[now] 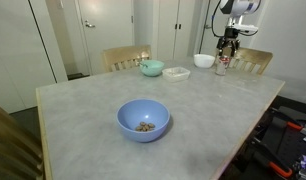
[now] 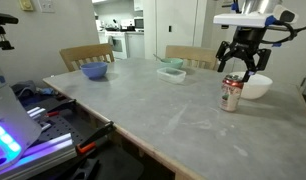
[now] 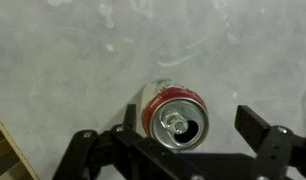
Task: Move the can to the left, then move the plastic box and the bowl to the right
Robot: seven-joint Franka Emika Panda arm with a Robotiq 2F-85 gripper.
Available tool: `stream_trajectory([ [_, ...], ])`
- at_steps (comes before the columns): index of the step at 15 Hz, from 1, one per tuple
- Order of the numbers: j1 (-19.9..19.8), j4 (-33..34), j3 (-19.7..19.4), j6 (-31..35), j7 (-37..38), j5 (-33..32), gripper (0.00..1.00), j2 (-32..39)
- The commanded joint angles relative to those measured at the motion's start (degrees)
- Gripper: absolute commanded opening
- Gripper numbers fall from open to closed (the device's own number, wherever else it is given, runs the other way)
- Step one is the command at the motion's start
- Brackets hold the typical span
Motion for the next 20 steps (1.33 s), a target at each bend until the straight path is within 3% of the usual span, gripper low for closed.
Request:
stream_trajectory([
  [1, -0.21, -3.06, 0.07, 0.75, 0.44, 0.04, 1.00, -2.20],
  [10, -0.59, -4.40, 0.97, 5.31, -0.46, 2.12, 1.00, -1.98],
  [13, -0.32, -4.17, 1.04, 6.91, -0.30, 1.83, 0.96, -1.79],
  [17, -0.06, -4.23, 1.02, 7.68, 0.00, 1.36, 0.80, -1.72],
  [20, 0.16, -4.15, 0.60, 7.28, 0.41, 0.66, 0.85, -1.49],
])
